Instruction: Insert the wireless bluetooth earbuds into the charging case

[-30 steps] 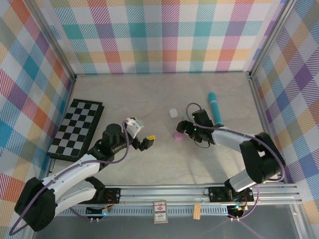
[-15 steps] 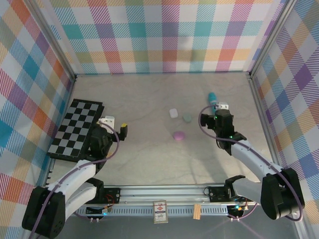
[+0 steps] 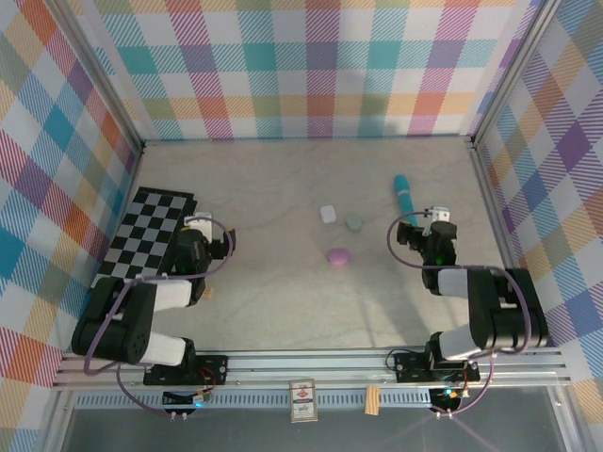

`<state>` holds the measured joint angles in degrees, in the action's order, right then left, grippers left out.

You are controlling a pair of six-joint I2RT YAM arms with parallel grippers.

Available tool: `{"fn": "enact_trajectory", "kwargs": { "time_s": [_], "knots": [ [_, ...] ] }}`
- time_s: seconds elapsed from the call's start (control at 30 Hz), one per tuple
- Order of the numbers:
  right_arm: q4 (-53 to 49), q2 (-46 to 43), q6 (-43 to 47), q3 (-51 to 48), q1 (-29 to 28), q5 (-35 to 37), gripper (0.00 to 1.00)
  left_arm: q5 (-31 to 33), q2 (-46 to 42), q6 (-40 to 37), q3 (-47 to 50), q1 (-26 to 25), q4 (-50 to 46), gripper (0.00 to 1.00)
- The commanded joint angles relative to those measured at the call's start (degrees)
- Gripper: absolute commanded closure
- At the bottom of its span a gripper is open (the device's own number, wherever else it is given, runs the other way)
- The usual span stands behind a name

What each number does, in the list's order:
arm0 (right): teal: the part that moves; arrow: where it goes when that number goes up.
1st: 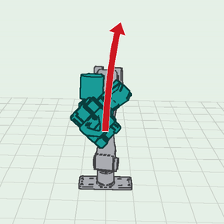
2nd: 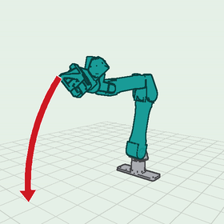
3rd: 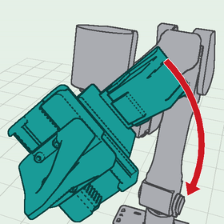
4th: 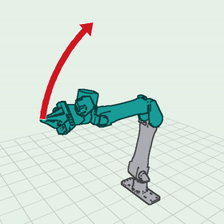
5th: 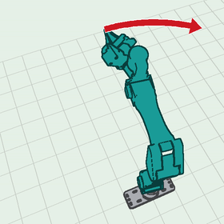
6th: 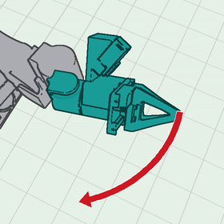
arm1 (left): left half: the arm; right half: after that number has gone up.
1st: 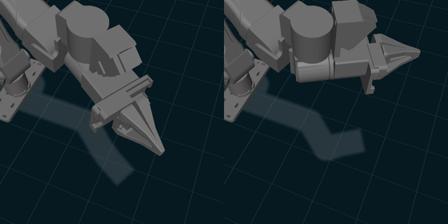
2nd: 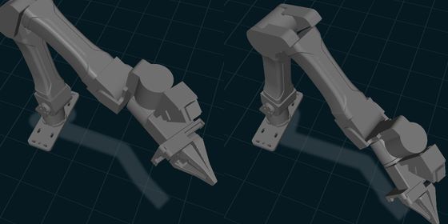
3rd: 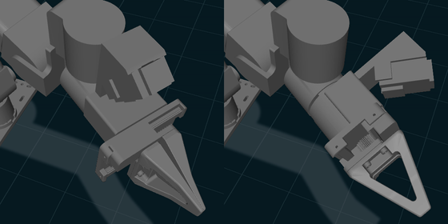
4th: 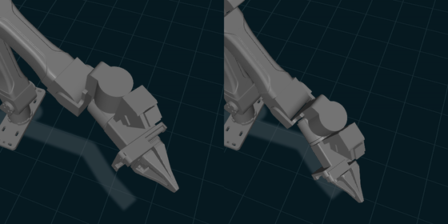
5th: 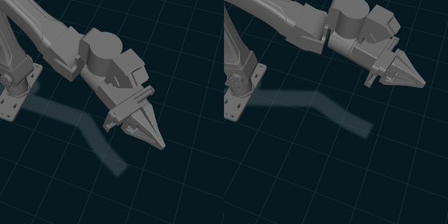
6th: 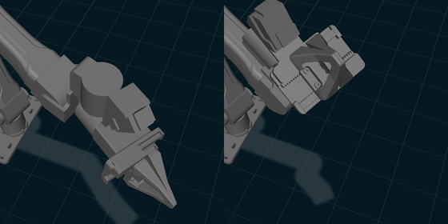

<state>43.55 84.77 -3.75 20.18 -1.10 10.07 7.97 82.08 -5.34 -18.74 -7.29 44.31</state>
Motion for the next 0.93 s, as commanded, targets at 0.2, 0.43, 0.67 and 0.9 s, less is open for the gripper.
{"fn": "enact_trajectory", "kwargs": {
  "time_s": [0.2,0.43,0.67,0.9],
  "knots": [
    [5.0,3.2,1.6,2.8,0.4,-5.6,0.01,-4.0,8.4,3.2,-5.6,3.5,3.2,0.00],
    [4.8,3.1,1.6,2.9,0.2,-5.6,0.01,-4.0,8.4,3.1,-5.3,3.5,3.9,0.00],
    [4.8,3.2,1.6,2.9,0.3,-5.6,0.01,-4.0,8.6,3.1,-5.7,3.5,3.5,0.00],
    [5.0,3.1,1.6,2.8,0.3,-5.7,0.01,-4.0,8.4,3.1,-5.5,3.4,3.7,0.00]
  ]
}}
